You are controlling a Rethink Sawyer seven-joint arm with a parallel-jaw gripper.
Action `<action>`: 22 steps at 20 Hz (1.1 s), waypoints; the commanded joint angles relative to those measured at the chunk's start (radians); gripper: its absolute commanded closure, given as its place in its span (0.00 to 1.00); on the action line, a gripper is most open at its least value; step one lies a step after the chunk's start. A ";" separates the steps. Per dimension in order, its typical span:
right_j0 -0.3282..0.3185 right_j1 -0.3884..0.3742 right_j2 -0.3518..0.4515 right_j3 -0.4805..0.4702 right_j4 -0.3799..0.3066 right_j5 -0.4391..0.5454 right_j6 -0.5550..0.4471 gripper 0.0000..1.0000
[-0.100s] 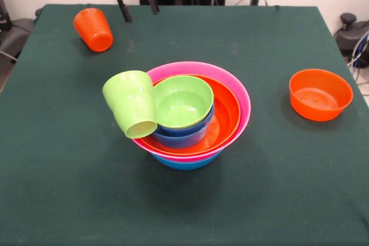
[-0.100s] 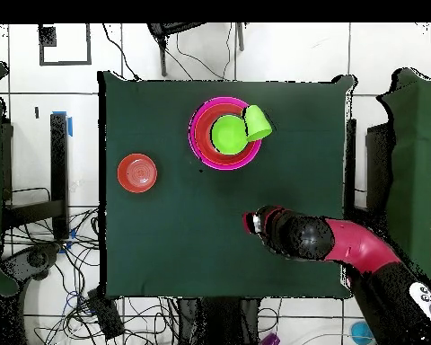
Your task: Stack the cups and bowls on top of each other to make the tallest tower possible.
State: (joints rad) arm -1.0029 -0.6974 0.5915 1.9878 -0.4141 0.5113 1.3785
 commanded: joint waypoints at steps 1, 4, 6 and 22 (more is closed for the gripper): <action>0.010 0.037 -0.030 -0.101 -0.103 0.028 -0.054 0.00; 0.005 0.040 -0.025 -0.115 -0.117 0.033 -0.063 0.00; 0.004 0.038 -0.021 -0.127 -0.133 0.043 -0.078 0.00; 0.040 0.037 -0.013 -0.199 -0.175 0.118 -0.084 0.00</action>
State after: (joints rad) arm -1.0096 -0.6889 0.5897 1.8597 -0.5261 0.5161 1.3785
